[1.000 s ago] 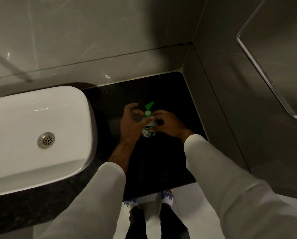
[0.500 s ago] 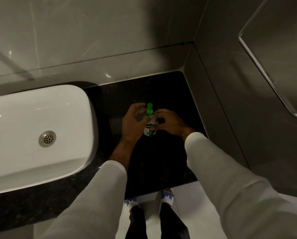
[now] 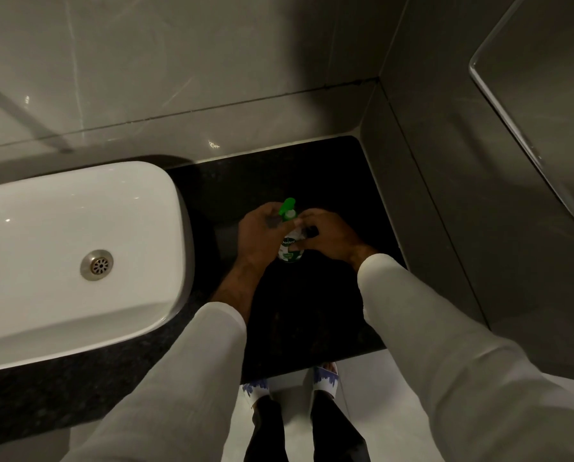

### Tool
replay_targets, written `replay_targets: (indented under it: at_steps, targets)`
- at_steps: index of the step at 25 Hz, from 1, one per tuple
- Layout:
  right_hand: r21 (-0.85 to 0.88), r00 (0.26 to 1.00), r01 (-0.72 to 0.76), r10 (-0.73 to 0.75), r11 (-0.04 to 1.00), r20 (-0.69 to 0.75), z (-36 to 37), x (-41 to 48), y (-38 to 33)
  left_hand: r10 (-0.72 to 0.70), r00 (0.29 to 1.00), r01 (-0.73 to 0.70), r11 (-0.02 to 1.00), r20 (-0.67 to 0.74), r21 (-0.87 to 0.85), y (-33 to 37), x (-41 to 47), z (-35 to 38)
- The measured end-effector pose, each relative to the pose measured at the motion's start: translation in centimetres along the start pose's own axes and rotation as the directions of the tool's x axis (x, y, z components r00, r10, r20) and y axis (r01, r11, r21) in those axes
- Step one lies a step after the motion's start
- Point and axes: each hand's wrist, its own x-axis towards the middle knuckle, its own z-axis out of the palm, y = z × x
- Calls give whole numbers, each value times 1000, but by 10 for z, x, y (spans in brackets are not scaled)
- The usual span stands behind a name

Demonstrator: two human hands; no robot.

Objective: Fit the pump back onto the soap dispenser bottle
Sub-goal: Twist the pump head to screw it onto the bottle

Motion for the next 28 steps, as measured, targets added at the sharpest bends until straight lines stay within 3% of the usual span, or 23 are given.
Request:
replay_targets:
  at_steps: [7,12,16,20,28]
  targets:
    - [7,1000,2,-2,1000,-17,1,4,-1,-48,999,50,989,16,-140,-3,1,-9]
    - [18,999,32,-32,999,10,0,7,-1,114,993,-114,993,40,-9,5,-1,-14]
    - [-59,996,82,-80,995,29,0,10,2,169,985,-170,978,24,118,0,-1,-15]
    - [-93,995,96,-95,991,17,2,11,4,235,966,-250,952,104,178,2,-2,-20]
    - [-86,990,110,-116,990,-77,5,-2,21,173,970,-210,950,173,229,4,-11,-24]
